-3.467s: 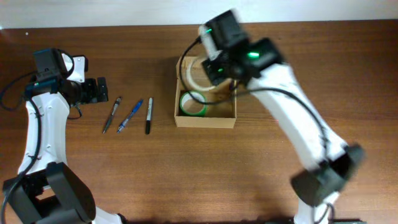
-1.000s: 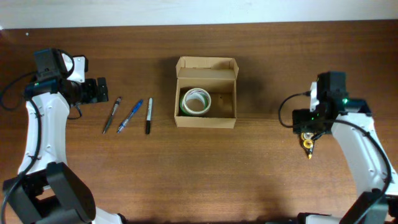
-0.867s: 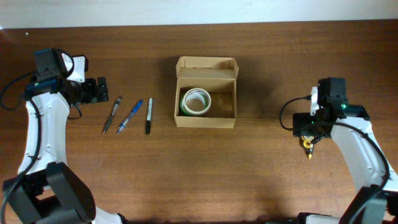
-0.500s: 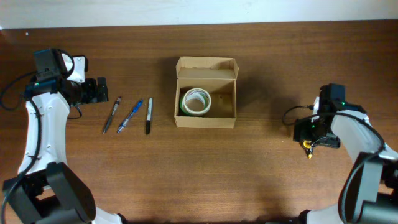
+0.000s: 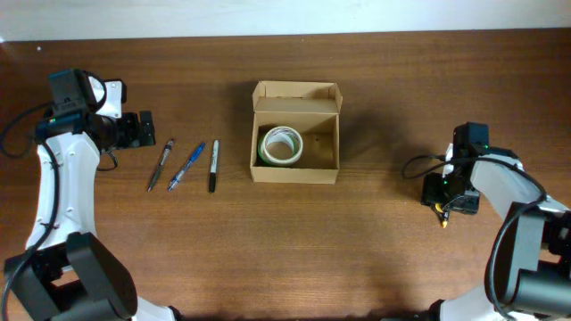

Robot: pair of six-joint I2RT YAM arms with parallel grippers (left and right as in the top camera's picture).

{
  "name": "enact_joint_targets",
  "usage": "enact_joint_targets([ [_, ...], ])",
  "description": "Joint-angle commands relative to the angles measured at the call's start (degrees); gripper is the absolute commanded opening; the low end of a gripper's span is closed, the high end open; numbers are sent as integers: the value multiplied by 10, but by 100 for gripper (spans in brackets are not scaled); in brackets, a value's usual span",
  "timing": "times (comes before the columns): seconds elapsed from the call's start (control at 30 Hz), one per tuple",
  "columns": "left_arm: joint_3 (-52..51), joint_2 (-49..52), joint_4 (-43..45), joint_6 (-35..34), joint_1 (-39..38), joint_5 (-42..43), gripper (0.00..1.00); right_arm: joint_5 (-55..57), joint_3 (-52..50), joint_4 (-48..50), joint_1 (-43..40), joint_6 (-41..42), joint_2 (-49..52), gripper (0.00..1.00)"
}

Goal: Pack container
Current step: 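Release the white tape and grasp the yellow correction tape dispenser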

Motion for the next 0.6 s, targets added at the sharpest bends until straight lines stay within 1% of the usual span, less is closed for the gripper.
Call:
enact_joint_targets([
  [0.0, 11, 0, 0, 10, 2, 0, 99, 5, -2, 7, 2, 5, 17, 66],
  [0.07, 11, 0, 0, 10, 2, 0, 99, 5, -2, 10, 2, 5, 21, 65],
  [0.17, 11, 0, 0, 10, 2, 0, 99, 5, -2, 12, 2, 5, 23, 59],
  [0.2, 11, 0, 0, 10, 2, 0, 99, 5, -2, 13, 2, 5, 23, 55],
  [0.23, 11, 0, 0, 10, 2, 0, 100, 5, -2, 13, 2, 5, 23, 48],
  [0.27, 11, 0, 0, 10, 2, 0, 99, 5, -2, 13, 2, 5, 23, 43],
  [0.37, 11, 0, 0, 10, 2, 0, 99, 5, -2, 16, 2, 5, 23, 40],
  [0.43, 11, 0, 0, 9, 2, 0, 99, 4, 2, 15, 2, 5, 23, 33],
  [0.57, 11, 0, 0, 9, 2, 0, 99, -6, 20, 9, 2, 5, 23, 33],
])
